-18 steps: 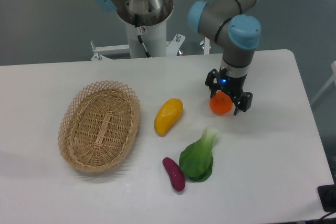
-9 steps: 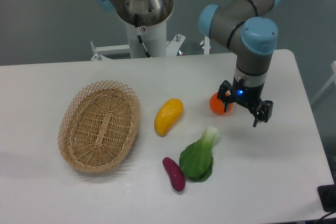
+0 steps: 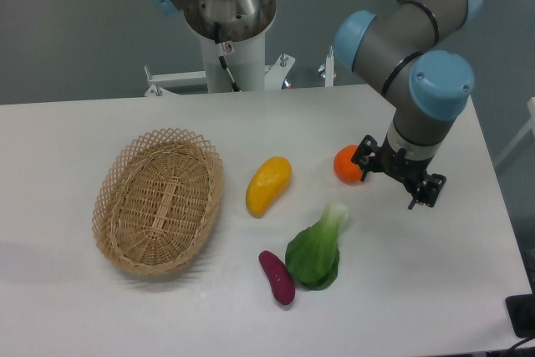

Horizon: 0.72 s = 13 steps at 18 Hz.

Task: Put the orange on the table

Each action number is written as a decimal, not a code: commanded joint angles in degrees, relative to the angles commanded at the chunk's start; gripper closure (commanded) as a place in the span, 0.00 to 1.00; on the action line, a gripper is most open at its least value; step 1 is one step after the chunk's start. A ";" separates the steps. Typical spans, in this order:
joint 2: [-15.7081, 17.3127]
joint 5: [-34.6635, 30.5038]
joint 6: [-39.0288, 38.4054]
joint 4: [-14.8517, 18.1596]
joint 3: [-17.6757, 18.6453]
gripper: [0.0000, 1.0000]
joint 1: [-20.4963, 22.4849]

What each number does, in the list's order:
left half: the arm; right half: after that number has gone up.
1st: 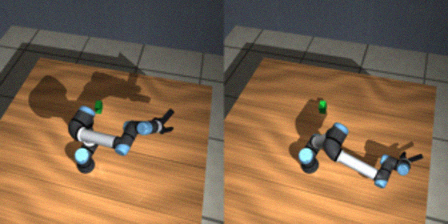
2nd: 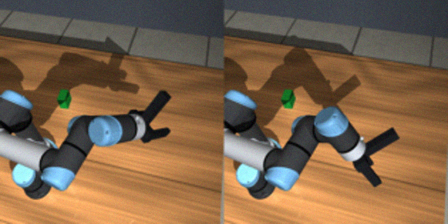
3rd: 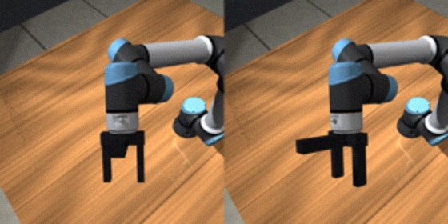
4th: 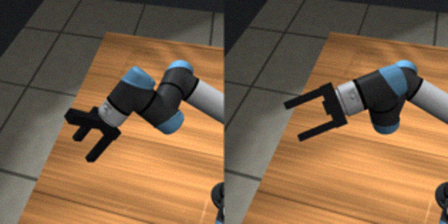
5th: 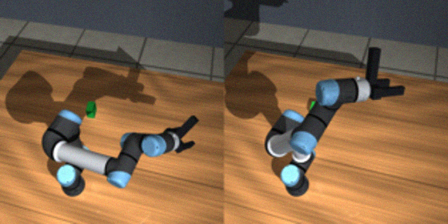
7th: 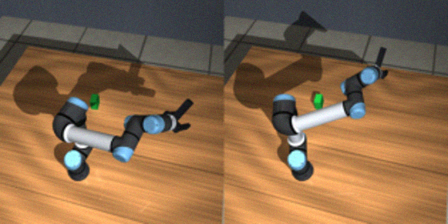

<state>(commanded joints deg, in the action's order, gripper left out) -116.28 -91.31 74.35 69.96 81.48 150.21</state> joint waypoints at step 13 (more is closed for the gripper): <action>-0.18 0.17 0.18 -3.69 1.23 0.00 -0.53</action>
<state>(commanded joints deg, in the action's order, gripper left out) -116.46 -91.14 74.53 66.27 82.70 149.68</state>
